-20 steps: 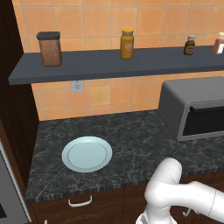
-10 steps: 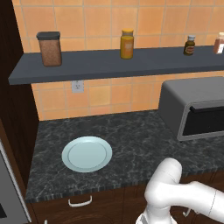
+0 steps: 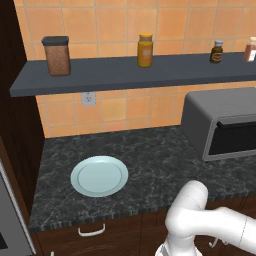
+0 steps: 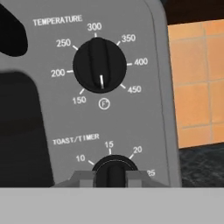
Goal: Pick up the kebab skewer and baguette bread, and place them inside the toaster oven. Close the toaster oven door and start by setting the timer.
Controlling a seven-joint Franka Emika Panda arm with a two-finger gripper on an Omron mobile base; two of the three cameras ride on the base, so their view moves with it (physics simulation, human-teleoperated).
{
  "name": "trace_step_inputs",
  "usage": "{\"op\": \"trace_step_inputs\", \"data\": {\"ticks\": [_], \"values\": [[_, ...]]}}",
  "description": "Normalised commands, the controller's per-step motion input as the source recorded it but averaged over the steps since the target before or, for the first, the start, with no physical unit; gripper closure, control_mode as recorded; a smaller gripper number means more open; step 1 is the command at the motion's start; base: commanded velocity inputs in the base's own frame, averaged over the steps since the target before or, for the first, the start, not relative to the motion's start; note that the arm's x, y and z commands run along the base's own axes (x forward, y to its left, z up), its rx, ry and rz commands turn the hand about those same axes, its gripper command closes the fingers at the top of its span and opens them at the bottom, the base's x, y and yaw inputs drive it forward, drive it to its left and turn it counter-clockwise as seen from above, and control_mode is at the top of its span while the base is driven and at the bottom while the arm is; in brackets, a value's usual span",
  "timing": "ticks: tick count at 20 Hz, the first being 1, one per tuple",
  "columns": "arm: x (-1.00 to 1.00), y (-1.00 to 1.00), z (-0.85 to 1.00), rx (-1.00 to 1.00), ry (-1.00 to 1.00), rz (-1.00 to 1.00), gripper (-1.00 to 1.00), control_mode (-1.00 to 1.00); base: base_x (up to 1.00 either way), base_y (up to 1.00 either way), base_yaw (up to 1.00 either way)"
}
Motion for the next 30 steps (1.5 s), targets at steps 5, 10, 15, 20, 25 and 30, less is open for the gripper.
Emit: {"op": "trace_step_inputs", "data": {"ticks": [5,10,15,20,25,30], "values": [[0.0,0.0,0.0,0.2,0.0,-0.09,1.0,-1.0,0.0,0.0,0.0],[0.0,0.0,0.0,0.22,0.0,-0.01,1.0,-1.0,0.0,0.0,0.0],[0.01,0.0,0.0,0.28,0.0,0.0,1.0,-1.0,0.0,0.0,0.0],[0.02,0.0,0.0,0.3,0.0,0.0,1.0,-1.0,0.0,0.0,0.0],[0.04,0.0,0.0,0.29,0.0,0.0,1.0,-1.0,0.0,0.0,0.0],[0.02,0.0,0.0,0.29,0.0,0.0,1.0,-1.0,0.0,0.0,0.0]]}}
